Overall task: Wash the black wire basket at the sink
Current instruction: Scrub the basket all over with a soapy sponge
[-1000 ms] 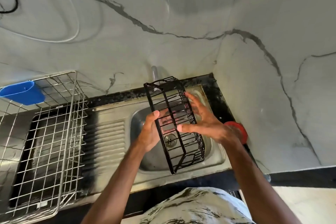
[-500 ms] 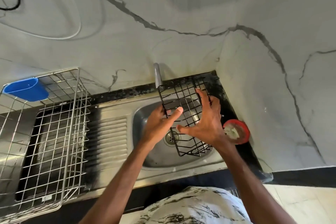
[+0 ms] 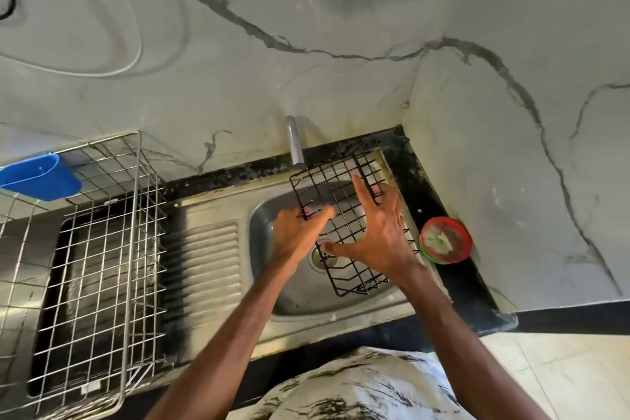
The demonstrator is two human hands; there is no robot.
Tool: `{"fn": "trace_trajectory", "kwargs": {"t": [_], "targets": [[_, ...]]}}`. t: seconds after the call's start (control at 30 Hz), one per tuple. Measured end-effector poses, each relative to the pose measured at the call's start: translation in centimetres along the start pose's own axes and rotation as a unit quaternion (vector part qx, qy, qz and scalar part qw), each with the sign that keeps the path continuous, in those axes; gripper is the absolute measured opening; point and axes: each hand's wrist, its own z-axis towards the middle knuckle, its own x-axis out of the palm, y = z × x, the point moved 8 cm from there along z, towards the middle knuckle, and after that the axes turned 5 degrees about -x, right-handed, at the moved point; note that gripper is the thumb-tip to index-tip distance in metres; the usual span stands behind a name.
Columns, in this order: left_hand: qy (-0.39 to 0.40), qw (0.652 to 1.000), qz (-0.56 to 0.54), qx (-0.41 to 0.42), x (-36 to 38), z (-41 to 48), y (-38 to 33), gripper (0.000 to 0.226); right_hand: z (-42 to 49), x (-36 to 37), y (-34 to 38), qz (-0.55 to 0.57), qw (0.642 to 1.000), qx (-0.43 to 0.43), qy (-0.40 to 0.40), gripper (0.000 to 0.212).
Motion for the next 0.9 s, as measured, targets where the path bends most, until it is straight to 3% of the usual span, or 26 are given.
{"fn": "trace_trajectory", "kwargs": {"t": [0.1,0.17,0.27,0.33,0.4,0.47,0.57,0.77,0.9], "targets": [[0.003,1.000,-0.004,0.001,0.6,0.7,0.6,0.037,0.7,-1.8,-1.5,0.017,0.998,-0.017,0.057,0.115],[0.001,1.000,-0.014,-0.006,0.9,1.3,1.1,0.032,0.9,-3.9,-2.4,0.077,0.996,-0.016,0.049,0.088],[-0.001,1.000,-0.018,-0.010,1.1,2.2,1.5,0.022,1.0,-7.5,-4.8,0.175,0.977,-0.009,-0.117,0.033],[-0.003,0.999,-0.026,-0.018,1.1,2.7,1.7,0.022,0.3,-8.3,-8.5,0.167,0.961,0.045,-0.216,0.010],[-0.010,0.999,-0.031,-0.027,1.2,3.2,1.8,0.032,-0.3,-7.3,-12.5,0.117,0.960,0.133,-0.216,0.015],[-0.013,0.999,-0.029,-0.028,1.4,3.3,1.8,0.038,-1.3,-5.7,-16.0,0.041,0.967,0.195,-0.159,0.023],[-0.018,0.999,-0.028,-0.038,1.7,3.8,2.3,0.034,-3.0,-3.6,-20.1,0.011,0.959,0.254,-0.124,0.049],[-0.018,0.999,-0.026,-0.034,2.1,4.7,3.1,0.038,-2.8,1.9,-28.4,-0.048,0.963,0.259,-0.062,0.040],[-0.015,0.999,-0.028,-0.035,2.2,5.0,3.3,0.046,-2.4,0.4,-25.4,-0.065,0.960,0.265,-0.057,0.049]]}}
